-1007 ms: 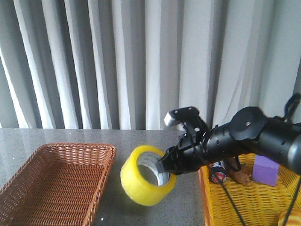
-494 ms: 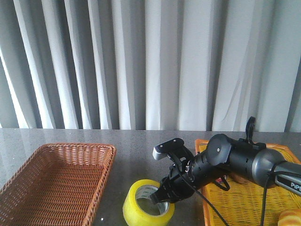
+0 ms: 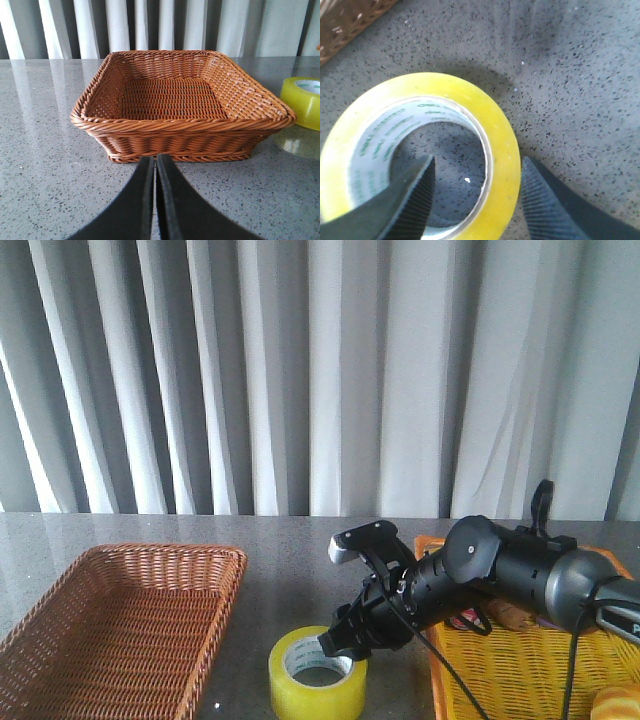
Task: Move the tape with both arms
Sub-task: 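Lift the tape roll out and set it on the table between baskets, then open the right gripper and raise it away from the tape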
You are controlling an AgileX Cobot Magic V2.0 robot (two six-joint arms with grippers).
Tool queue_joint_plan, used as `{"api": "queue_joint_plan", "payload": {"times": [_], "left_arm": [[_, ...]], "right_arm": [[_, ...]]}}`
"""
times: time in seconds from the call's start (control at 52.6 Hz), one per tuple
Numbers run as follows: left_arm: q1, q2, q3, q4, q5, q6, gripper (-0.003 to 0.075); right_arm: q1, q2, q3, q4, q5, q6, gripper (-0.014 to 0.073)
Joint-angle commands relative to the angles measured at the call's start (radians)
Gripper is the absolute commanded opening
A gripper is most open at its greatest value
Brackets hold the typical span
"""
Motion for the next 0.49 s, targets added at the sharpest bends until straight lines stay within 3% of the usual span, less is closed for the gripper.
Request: {"api": "queue_joint_plan", "payload": {"times": [0.0,0.171,0.323,0.475], "left_arm": [[0.000,0.005,-0.028,-0.004,-0.080,-0.009,-0.0006],[0.000,0.005,-0.028,-0.004,-0.080,-0.009,-0.0006],[0.000,0.005,-0.028,-0.004,-0.080,-0.009,-0.0006],[0.000,0.005,-0.028,-0.004,-0.080,-0.009,-0.0006]], "right_arm": [[-0.003,-0.134,-0.032,0.026,-0.036,0.002,0.0391],[-0.004,-0.332,-0.032,0.022,-0.043,0.001,0.0311],[-0.004,-0.554,-0.031,0.003,-0.036,0.001,0.0189],[-0.004,-0.792,0.002,-0.078,-0.033,0.028,0.0082]]}}
